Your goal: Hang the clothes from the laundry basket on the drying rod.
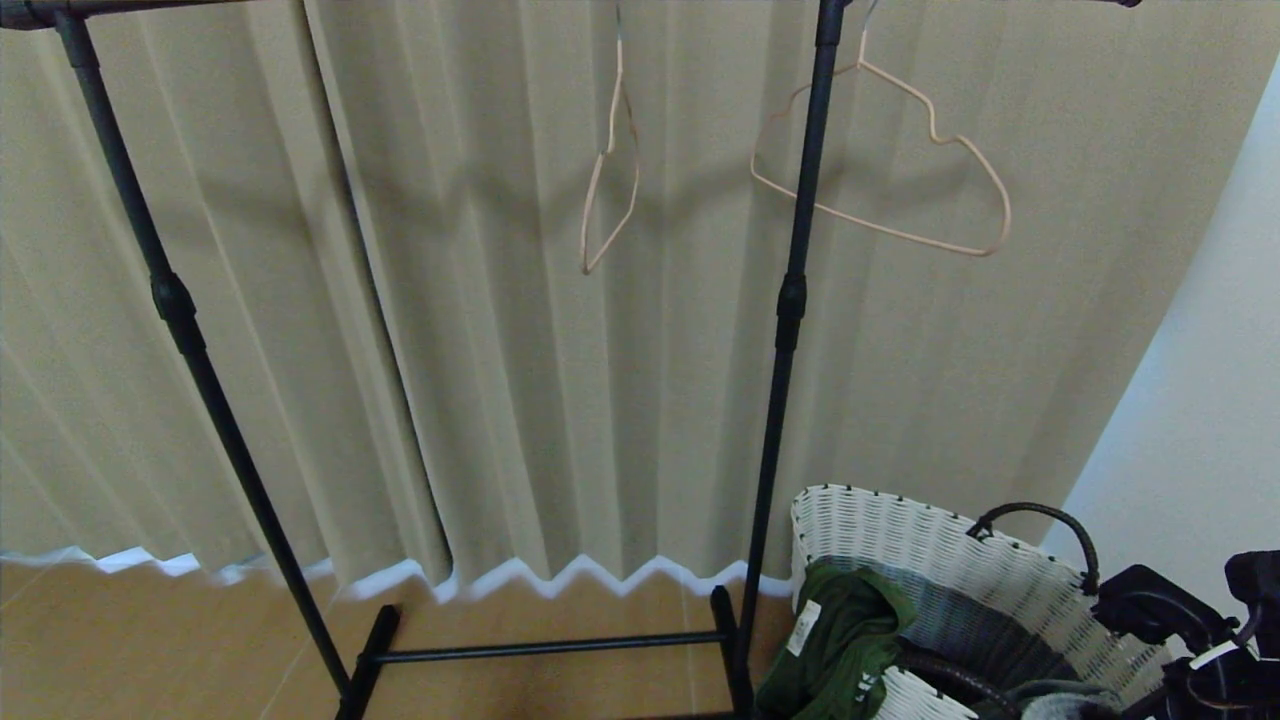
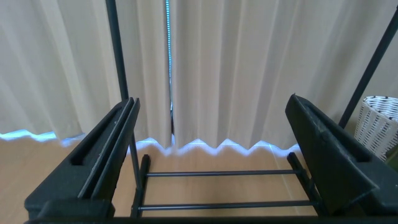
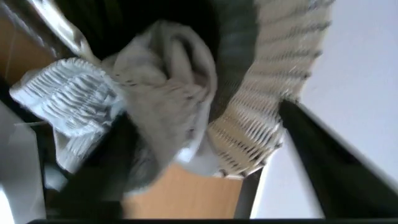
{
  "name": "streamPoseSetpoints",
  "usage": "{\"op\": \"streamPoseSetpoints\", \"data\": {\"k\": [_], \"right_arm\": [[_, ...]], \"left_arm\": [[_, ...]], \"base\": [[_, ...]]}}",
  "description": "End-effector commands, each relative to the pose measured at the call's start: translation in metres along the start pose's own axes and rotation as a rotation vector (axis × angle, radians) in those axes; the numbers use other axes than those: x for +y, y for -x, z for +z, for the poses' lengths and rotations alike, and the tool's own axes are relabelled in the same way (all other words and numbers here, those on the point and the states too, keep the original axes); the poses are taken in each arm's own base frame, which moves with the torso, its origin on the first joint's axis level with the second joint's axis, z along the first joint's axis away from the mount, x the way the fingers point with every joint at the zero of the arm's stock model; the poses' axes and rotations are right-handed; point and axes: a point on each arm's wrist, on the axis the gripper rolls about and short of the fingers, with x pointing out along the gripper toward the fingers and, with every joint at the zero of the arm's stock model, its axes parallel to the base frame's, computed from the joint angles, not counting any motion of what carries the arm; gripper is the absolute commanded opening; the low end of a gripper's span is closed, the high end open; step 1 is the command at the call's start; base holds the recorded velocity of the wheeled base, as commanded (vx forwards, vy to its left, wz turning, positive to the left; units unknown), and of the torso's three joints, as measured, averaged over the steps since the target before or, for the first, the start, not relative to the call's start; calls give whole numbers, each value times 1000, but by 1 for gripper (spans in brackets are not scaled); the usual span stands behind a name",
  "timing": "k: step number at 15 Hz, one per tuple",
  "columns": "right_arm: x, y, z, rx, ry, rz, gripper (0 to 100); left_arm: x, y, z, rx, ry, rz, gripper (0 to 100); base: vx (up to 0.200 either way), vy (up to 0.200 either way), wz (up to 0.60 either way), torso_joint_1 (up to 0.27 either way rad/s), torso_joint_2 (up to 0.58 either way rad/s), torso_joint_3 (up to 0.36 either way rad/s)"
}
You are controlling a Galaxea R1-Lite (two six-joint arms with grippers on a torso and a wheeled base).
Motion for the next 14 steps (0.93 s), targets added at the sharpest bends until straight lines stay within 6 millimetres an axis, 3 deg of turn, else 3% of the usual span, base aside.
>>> {"op": "streamPoseSetpoints", "data": {"k": [1,6,12,14], "right_arm": [[2,-6,-4,42,2,18,0],[2,14,-9,-45,-9,-20,0],[-3,77,-14,-419,-53,-164,0],[-2,93,-14,-549,-51,-127,0]], "left_arm": [[0,0,0,0,0,1,100],[0,0,0,0,0,0,100],[0,0,0,-1,0,0,100],[0,0,0,-1,0,1,100]], "base": [[0,0,0,0,0,0],[0,0,0,0,0,0],[0,0,0,0,0,0],[0,0,0,0,0,0]]}}
